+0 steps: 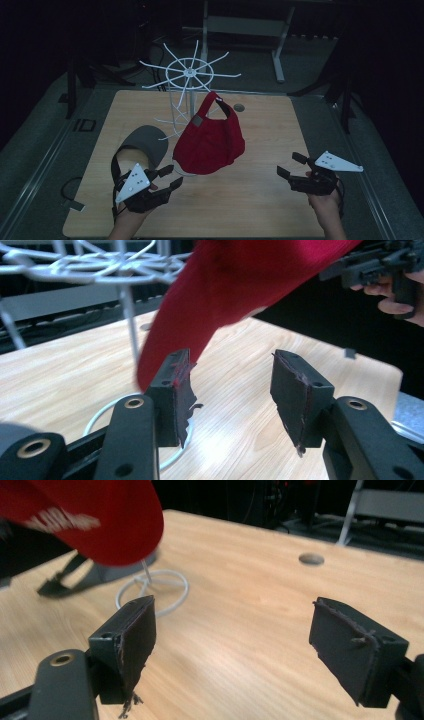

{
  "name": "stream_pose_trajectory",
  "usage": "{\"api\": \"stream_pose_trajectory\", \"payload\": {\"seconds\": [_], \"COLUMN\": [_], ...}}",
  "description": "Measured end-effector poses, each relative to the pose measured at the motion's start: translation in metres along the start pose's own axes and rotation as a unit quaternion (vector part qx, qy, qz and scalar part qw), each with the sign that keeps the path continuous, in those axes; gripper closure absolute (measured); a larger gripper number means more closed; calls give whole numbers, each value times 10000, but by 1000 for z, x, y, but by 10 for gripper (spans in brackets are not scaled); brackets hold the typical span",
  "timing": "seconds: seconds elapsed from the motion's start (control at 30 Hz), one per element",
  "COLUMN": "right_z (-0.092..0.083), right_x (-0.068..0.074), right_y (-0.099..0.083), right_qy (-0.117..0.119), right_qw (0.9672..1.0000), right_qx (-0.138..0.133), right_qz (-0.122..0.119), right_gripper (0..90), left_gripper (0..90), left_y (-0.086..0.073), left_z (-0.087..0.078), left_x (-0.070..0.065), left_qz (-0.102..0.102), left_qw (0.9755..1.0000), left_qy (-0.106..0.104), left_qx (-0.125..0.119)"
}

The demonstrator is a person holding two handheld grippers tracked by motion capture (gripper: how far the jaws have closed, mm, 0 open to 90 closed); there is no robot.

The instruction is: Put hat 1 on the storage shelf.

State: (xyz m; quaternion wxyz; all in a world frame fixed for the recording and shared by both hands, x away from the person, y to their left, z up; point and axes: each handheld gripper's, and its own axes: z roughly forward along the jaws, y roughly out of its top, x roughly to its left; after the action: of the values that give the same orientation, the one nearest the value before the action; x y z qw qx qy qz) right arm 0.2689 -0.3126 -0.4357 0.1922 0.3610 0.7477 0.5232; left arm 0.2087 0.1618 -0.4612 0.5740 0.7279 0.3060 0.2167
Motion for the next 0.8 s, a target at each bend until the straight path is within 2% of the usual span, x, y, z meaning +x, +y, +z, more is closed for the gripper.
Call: {"api": "stream_pose_trajectory", "payload": {"seconds": [0.1, 0.17, 0.23, 0.4, 0.53, 0.67, 0.8], "right_z": [2, 6, 7, 8, 7, 3, 3], "right_x": [-4, -10, -13, -21, -24, -29, -32], "right_y": [-9, -19, -27, -42, -50, -56, -63], "right_qy": [-51, -157, -196, -473, -685, -787, -813], "right_qw": [10000, 9996, 9994, 9985, 9968, 9965, 9962], "right_qx": [37, 218, 275, 163, 277, 222, 308], "right_qz": [19, -84, -90, -244, -308, -172, -71], "right_gripper": [188, 188, 189, 173, 172, 171, 169], "left_gripper": [514, 515, 515, 515, 515, 516, 513], "left_y": [-5, -12, -18, -30, -39, -49, -60], "left_z": [-3, -9, -13, -23, -31, -38, -48], "left_x": [3, 9, 13, 23, 32, 41, 53], "left_qz": [-52, -136, -162, -347, -411, -425, -574], "left_qw": [9999, 9997, 9995, 9983, 9972, 9952, 9912], "left_qy": [85, 164, 248, 457, 614, 850, 1154], "left_qx": [40, 83, 96, 103, 122, 249, 294]}}
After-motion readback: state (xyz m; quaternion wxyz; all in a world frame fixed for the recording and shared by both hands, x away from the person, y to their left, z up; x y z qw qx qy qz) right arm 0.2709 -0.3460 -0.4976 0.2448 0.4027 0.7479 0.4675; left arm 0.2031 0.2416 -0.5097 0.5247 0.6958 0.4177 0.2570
